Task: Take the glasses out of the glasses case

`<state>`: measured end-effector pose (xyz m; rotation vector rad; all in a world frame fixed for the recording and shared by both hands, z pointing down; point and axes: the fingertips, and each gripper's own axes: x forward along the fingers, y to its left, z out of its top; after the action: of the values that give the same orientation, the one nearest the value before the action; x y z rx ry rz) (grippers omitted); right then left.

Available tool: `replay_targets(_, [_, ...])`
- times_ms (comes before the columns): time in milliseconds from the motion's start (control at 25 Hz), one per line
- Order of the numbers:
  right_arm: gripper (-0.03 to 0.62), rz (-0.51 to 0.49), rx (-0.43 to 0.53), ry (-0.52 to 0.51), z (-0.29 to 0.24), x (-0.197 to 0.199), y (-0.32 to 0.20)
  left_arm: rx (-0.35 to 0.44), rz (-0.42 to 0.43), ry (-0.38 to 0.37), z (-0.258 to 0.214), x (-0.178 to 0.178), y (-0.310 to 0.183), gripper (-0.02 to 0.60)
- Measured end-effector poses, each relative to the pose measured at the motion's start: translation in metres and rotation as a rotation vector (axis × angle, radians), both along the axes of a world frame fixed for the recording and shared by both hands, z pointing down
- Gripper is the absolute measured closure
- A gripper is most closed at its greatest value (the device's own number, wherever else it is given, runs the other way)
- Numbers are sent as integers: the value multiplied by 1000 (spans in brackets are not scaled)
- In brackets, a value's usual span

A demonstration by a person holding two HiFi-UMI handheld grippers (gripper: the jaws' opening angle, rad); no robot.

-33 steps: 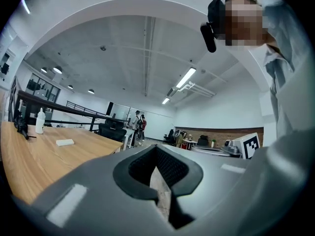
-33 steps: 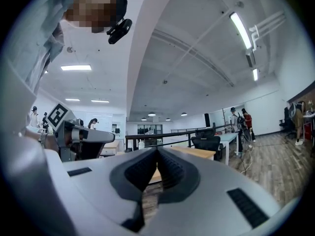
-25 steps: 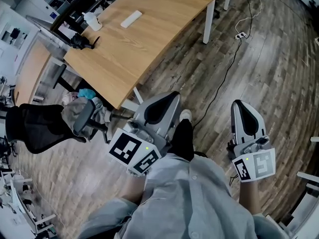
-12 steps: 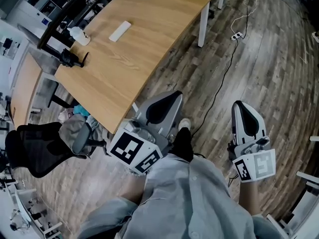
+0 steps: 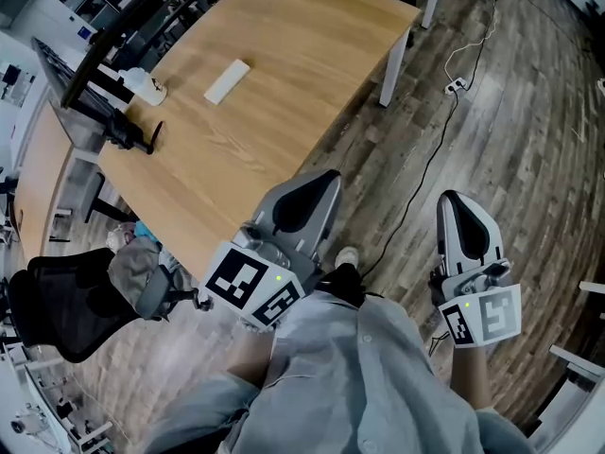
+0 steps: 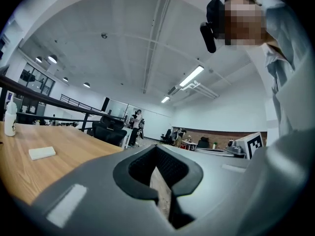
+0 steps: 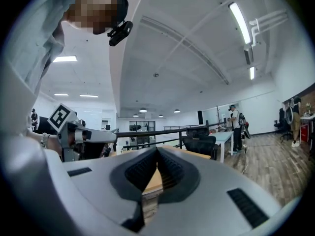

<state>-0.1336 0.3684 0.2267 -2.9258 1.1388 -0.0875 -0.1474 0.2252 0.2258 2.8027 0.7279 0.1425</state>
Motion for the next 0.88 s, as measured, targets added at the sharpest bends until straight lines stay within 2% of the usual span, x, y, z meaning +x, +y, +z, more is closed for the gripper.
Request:
replay_targets(200, [592,-26,-6,9,-3,39,-24,-9,-27,6,-1,34,-24,577])
replay_targets(400, [592,-77,-9,19,-4,57,-51,-21,-56,15,-3,52,-48,577])
replay_targets(480, [592,-84,3,19,-3,60,-56,-22,-68,25,-5,55,-56,577])
replay_targets(880, [592,-153,-59,32,0,81,-81,-20,-162,45,-8,57,-90,577])
